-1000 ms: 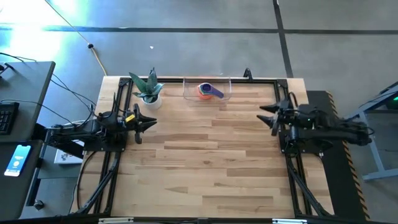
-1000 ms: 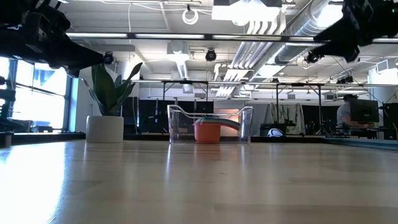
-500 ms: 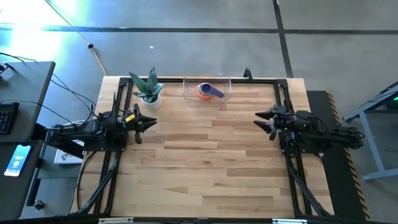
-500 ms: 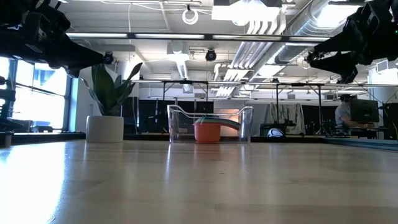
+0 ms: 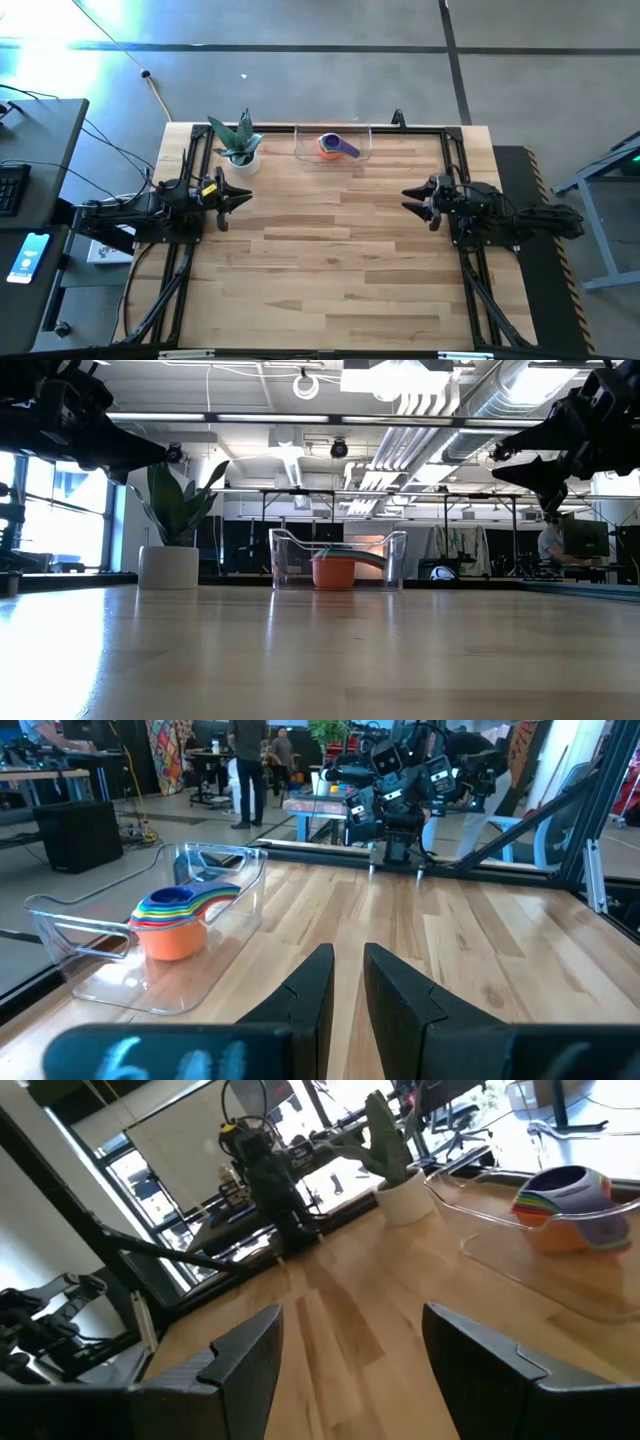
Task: Nest measuring cups in basket
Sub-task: Return to Home Position
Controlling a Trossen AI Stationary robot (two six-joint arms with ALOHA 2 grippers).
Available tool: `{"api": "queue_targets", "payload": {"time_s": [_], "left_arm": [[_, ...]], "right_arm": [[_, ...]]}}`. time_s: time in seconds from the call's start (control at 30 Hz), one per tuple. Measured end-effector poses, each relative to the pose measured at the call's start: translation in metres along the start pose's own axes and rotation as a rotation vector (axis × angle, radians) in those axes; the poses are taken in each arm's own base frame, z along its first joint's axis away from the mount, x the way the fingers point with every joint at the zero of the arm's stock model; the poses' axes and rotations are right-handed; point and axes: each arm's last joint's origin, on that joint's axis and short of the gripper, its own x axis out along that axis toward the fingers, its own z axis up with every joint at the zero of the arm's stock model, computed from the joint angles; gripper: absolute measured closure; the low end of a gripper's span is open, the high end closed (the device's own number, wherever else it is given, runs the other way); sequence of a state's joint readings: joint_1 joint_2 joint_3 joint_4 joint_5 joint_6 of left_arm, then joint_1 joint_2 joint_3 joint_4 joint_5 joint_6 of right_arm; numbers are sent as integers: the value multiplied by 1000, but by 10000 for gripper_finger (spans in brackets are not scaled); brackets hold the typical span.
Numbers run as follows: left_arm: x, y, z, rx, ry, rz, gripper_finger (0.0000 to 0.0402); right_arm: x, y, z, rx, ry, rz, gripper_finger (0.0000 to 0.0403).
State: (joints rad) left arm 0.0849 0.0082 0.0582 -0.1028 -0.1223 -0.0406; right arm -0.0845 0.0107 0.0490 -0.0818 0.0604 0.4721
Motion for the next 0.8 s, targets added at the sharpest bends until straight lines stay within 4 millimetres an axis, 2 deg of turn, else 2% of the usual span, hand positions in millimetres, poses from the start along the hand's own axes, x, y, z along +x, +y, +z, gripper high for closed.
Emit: {"api": "queue_targets", "payload": {"time_s": [0.8], "left_arm": [[0, 0, 0, 0, 0, 0, 353]], "right_arm": [[0, 0, 0, -2, 1, -8, 171]]}}
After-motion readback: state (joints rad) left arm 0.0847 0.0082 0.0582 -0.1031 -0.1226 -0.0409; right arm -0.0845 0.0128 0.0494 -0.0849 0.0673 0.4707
